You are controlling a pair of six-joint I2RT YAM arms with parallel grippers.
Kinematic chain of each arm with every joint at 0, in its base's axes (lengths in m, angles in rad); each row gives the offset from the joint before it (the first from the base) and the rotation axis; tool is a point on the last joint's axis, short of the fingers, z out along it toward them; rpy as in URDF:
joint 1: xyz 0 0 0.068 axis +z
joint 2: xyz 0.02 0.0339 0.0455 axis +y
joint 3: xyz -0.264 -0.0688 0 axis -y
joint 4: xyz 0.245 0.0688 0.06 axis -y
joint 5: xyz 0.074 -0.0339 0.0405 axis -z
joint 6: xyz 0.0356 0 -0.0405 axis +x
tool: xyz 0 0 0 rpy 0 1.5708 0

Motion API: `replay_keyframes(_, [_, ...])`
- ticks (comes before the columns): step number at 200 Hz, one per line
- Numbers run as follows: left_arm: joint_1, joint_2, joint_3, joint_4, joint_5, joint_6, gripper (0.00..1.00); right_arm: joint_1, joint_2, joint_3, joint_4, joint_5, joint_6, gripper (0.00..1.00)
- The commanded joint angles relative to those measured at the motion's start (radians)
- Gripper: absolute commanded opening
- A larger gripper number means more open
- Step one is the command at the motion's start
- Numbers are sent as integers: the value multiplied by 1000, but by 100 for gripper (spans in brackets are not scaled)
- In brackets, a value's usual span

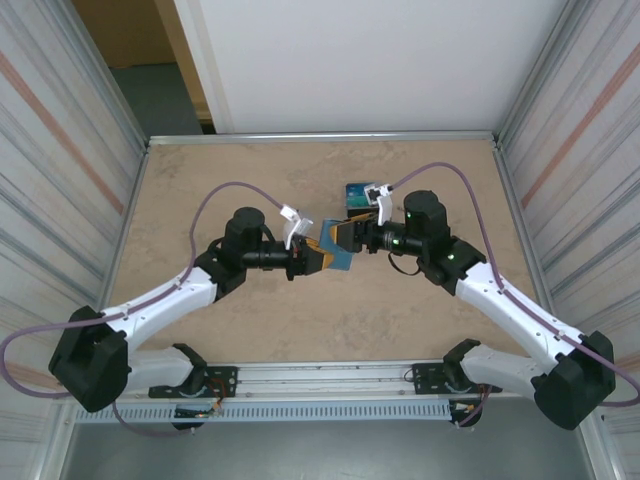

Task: Take the credit cards out of the card holder

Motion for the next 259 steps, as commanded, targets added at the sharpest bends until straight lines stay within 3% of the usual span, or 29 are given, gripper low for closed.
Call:
replay_keyframes(1, [-1,-42,9,-44,-162,24,1,15,-3,51,-61,121,0,67])
replay_keyframes(31, [1,-63,3,-96,-367,9,0,47,24,81,-153,302,33,66])
replay_keyframes(69, [7,-73,-11,-75,-435,-18,0,117,77,141,-208,405,71,62])
replay_keyframes(155, [44,-71,-29,-32,-429,-68,0,169,227,289,-307,441,164,51])
replay_keyframes(259, [52,-62,-27,-24,-417,-70,0,181,347,353,-289,365,158,43])
